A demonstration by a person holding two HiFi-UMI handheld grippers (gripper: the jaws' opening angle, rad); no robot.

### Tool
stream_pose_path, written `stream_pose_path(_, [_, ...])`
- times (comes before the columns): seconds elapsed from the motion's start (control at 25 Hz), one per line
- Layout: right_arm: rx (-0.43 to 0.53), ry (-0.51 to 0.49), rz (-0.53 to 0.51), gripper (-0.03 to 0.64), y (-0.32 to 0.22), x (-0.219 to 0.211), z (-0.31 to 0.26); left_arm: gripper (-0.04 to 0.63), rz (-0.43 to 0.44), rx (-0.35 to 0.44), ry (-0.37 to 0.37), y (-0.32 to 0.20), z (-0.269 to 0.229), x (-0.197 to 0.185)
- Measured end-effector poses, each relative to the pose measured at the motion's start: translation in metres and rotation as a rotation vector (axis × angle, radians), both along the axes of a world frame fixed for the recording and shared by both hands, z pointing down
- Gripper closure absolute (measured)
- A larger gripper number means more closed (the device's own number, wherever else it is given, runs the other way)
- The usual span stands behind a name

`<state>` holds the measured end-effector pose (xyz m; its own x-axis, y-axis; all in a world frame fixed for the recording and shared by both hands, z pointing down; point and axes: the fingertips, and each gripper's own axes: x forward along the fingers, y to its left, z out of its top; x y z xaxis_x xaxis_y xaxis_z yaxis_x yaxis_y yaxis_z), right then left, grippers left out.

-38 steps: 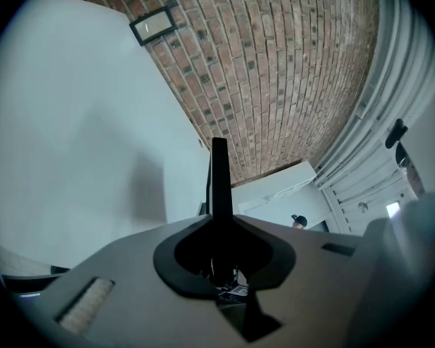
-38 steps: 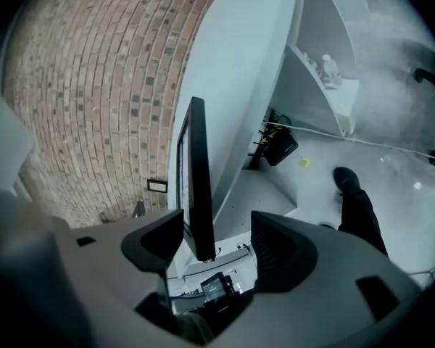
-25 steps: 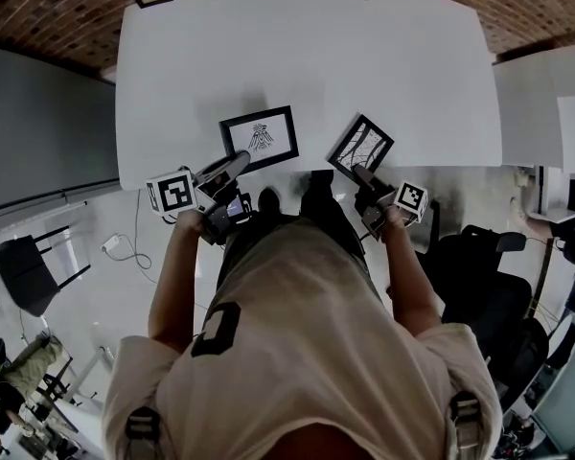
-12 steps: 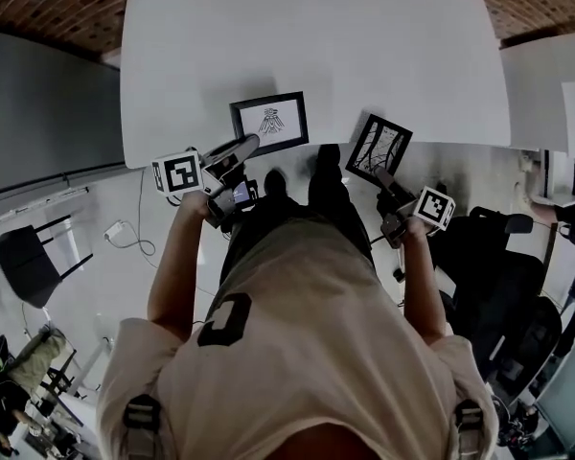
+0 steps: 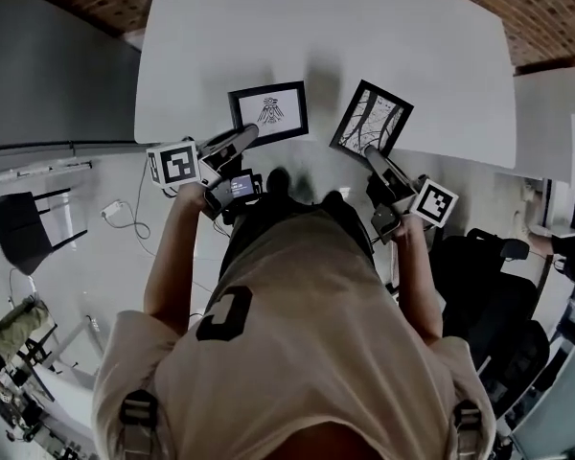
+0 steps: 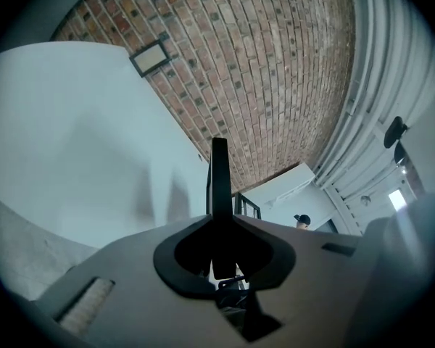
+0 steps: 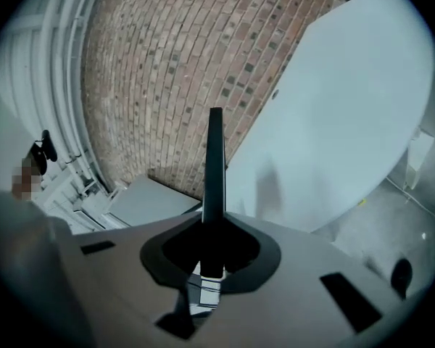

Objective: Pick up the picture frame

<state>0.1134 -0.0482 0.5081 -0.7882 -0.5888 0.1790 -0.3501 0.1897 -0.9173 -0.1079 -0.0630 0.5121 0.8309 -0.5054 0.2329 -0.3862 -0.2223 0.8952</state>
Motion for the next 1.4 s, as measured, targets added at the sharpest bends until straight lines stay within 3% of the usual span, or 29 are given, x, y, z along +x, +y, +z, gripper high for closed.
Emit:
stream_pose_path(0.52, [0.133,-0.101,-0.112,0.588,0.007,-0.017,-0.07,0.56,-0.071,0.076,0.025,0.027,-0.041,0.013])
stream_pose_path(0.8, [0.132,-0.079,-0.106,0.588,0.005,-0.021,-0.068,0.56,-0.053,0.082,0.033,0.02,-0.036,0.012])
stream_pose_path(1.4, [0.127,-0.098,-0.131,0.588,0.012,-0.015,-0.073,0.56,-0.114,0.114,0.049,0.019,-0.043,0.01])
